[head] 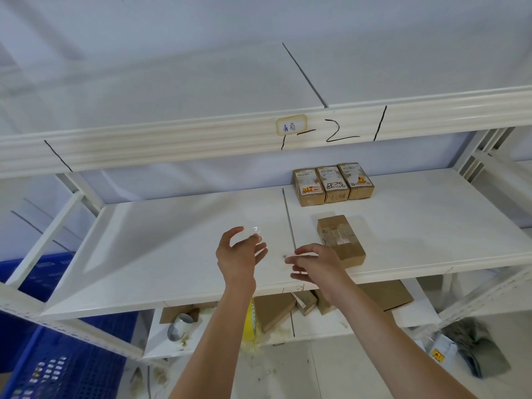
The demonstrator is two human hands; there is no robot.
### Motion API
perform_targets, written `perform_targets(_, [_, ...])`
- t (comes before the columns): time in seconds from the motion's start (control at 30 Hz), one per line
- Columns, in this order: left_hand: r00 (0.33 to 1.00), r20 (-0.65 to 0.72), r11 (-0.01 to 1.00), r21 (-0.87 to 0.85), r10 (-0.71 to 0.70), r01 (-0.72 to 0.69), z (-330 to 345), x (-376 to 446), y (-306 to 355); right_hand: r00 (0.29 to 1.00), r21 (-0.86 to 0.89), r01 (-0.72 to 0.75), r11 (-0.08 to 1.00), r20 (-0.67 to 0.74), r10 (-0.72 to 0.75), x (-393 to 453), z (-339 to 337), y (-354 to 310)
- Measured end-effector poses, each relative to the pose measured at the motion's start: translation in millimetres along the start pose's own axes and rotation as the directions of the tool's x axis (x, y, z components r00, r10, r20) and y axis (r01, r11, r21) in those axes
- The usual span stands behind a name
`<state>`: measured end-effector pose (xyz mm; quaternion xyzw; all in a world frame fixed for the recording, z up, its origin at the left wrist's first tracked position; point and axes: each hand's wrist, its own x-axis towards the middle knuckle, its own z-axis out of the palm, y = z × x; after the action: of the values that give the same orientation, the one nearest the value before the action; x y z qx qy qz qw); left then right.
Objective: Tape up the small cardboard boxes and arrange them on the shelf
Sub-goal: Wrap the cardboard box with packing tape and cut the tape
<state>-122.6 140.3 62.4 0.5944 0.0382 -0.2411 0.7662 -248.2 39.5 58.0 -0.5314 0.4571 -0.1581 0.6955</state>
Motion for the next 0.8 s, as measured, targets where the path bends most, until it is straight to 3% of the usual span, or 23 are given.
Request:
perform_targets(0.13, [0.997, -0.026, 0.997, -0.024, -0.070, 0.069, -3.9, 2.5, -1.4, 0.998, -0.107, -0.015, 0.994, -0.062, 0.009, 4.5, -1.1, 2.0])
perform_targets(0.3, [0.977, 0.057, 0.977, 0.064, -0.207, 0.203, -19.9, 3.3, -5.0, 0.999, -0.247, -0.033, 0.969, 0.032, 0.042, 0.9, -11.6, -3.8])
perform_targets(0.43, [0.967, 0.091, 0.970, 0.072, -0.238, 0.232, -26.7, 3.0, -11.2, 0.998, -0.352, -0.051, 0.935, 0.011, 0.059, -2.6, -17.5, -9.5])
perform_targets(0.7, [0.963, 0.150, 0.968, 0.147, -0.226, 0.204, -23.9, 6.1, -25.7, 0.990, -0.387, -0.137, 0.912, -0.028, 0.137, -5.3, -28.8, -3.7])
perform_targets(0.8, [0.957, 0.174, 0.965, 0.167, -0.231, 0.203, -19.4, 6.2, -32.2, 0.987, -0.261, -0.147, 0.954, 0.025, 0.159, -7.0, -34.6, 0.7])
